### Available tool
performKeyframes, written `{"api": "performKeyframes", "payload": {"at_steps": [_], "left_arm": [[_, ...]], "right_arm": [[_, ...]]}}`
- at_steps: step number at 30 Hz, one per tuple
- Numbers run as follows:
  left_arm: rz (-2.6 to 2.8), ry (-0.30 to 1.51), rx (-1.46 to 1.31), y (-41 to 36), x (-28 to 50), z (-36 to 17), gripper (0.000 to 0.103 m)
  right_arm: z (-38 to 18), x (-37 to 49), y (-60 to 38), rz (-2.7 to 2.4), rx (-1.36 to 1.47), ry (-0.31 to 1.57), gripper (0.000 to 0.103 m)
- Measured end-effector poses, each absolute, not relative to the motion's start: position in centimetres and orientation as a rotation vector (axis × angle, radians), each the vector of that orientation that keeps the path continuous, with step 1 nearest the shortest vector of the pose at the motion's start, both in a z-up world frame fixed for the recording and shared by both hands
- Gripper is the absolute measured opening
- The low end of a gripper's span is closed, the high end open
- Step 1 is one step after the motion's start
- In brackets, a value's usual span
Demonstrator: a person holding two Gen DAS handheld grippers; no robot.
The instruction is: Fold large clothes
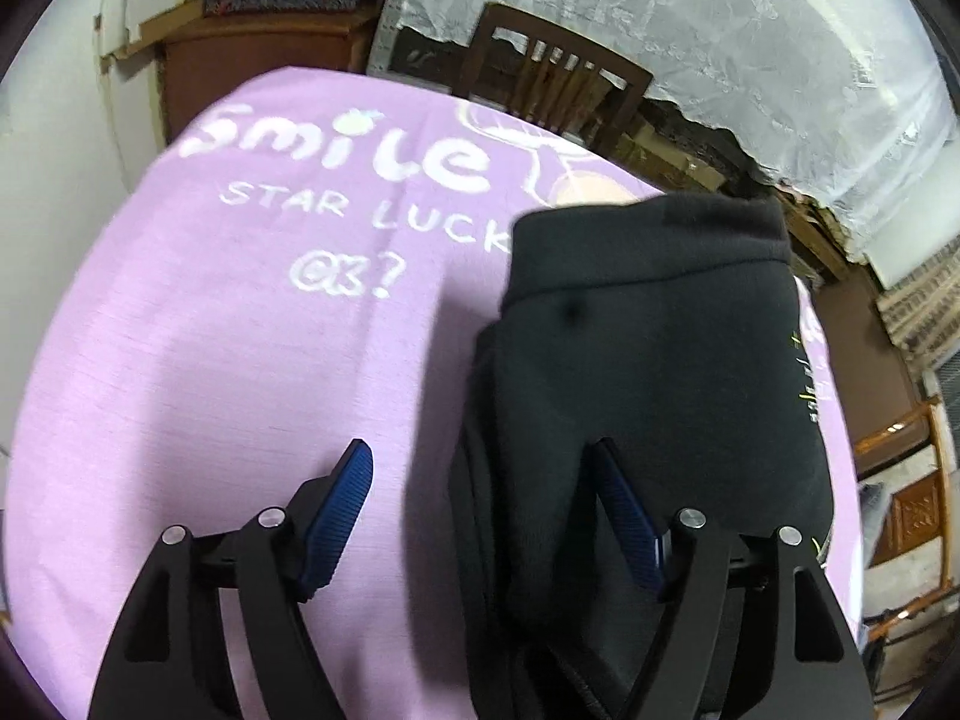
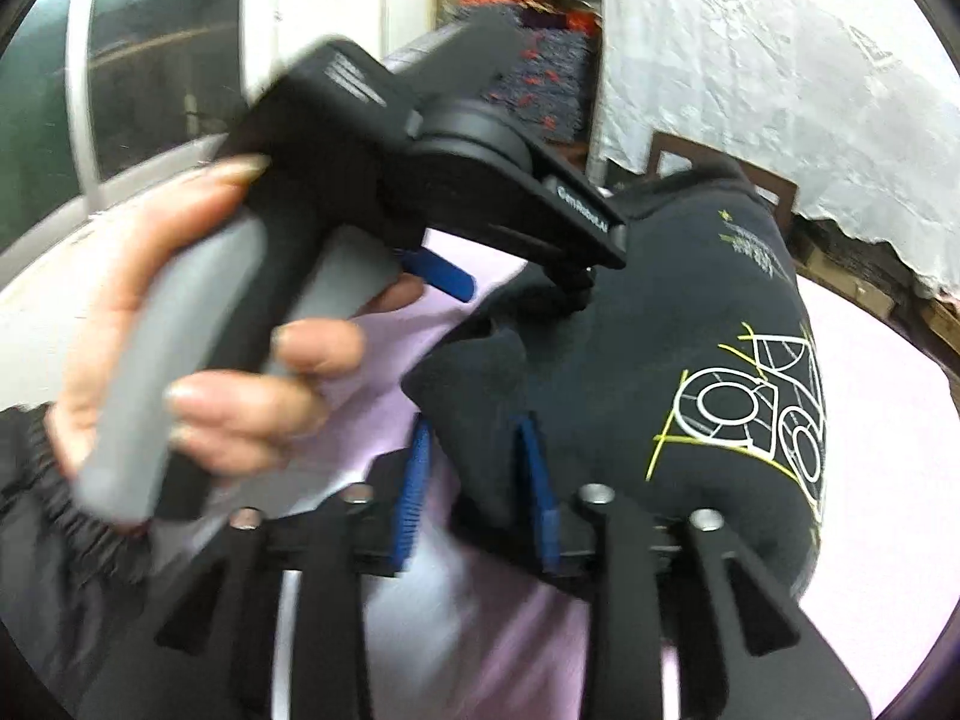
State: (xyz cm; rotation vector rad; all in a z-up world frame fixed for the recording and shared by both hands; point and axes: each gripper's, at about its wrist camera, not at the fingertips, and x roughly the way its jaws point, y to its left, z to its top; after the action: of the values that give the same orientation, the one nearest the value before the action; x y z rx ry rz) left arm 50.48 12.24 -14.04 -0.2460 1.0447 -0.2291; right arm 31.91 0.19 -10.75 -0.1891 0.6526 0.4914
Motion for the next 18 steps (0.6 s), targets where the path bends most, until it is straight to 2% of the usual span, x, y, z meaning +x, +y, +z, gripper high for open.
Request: {"api": "performKeyframes", "payload": {"at_steps": [1,2,6,7,11,13,18], "left_arm": [[-0.213,1.041,-0.238,12.4,50.1,-13.8,0.077],[-0.189,1.034,-0.231,12.7,49.8,-13.5,0.077],[-0.146,0.993,-0.242,13.5,49.3,-11.9,0.074],[-0.15,0.977,-0.246,13.6,49.0,-11.3,0.074],[-0.216,0.886,-0.25,12.2,47.7,-8.7,0.074],[-0.253,0.844,-0.233,11.0,47.2,-7.9,0.074],[-0.267,0.887,-0.191,8.2,48.4,-9.9,0.075]], "right_arm": [[-10.4,31.4,-0.1,0.493,-0.192,0.633,0.051],[-9.7,30.6,-0.4,0.486,-0.201,0.599,0.056],[-7.0,29.4,-2.9,0.489,-0.158,0.536,0.058],[-6.6,29.3,-3.6,0.491,-0.133,0.529,0.056],[-3.8,32.4,-7.0,0.456,0.018,0.546,0.034],[-3.3,35.8,-8.1,0.406,0.075,0.595,0.017],[-3.9,42.6,-8.6,0.329,0.11,0.66,0.014]]}}
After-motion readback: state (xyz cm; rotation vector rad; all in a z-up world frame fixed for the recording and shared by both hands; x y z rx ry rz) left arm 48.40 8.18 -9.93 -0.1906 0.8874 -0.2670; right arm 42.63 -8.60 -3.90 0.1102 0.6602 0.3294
